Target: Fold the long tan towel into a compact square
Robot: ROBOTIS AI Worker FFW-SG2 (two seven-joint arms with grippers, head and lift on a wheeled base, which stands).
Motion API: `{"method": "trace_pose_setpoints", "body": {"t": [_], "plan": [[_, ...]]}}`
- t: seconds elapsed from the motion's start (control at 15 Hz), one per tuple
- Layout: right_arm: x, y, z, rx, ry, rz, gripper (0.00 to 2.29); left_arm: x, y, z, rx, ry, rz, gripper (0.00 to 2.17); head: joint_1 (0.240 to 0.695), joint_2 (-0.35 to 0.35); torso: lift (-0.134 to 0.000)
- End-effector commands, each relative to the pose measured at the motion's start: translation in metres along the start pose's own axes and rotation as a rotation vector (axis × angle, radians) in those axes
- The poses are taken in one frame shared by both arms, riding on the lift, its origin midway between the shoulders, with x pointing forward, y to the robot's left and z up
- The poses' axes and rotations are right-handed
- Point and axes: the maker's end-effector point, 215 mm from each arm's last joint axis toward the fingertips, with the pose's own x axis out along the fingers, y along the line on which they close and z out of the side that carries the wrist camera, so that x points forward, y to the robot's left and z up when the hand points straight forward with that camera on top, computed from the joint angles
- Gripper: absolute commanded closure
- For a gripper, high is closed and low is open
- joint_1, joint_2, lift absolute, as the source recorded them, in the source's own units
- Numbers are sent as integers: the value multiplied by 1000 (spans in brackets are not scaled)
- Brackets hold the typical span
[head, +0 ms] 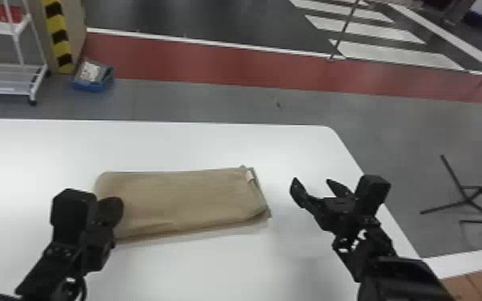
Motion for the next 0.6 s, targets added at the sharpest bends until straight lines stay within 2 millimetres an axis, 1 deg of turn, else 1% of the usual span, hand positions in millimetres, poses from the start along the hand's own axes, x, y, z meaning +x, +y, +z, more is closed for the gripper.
{"method": "trace_pose_setpoints", "body": {"t": [0.0,0.2,0.27,0.4,0.47,0.53], "plan": [[7,18,-8,-13,36,27,70,1,2,-6,3,11,6,2064,695,-256,-123],[15,51,-22,4,101,97,134,1,2,-10,3,16,7,2064,695,-234,-123],[18,62,-20,18,111,131,154,1,2,-10,4,16,8,2064,695,-224,-123],[22,79,-23,47,147,182,218,-1,-1,-14,3,20,10,2064,695,-190,-123],[22,88,-30,43,180,206,232,-2,-2,-15,2,18,9,2064,695,-182,-123],[22,94,-35,36,206,222,296,-2,-2,-15,2,17,10,2064,695,-174,-123]]}}
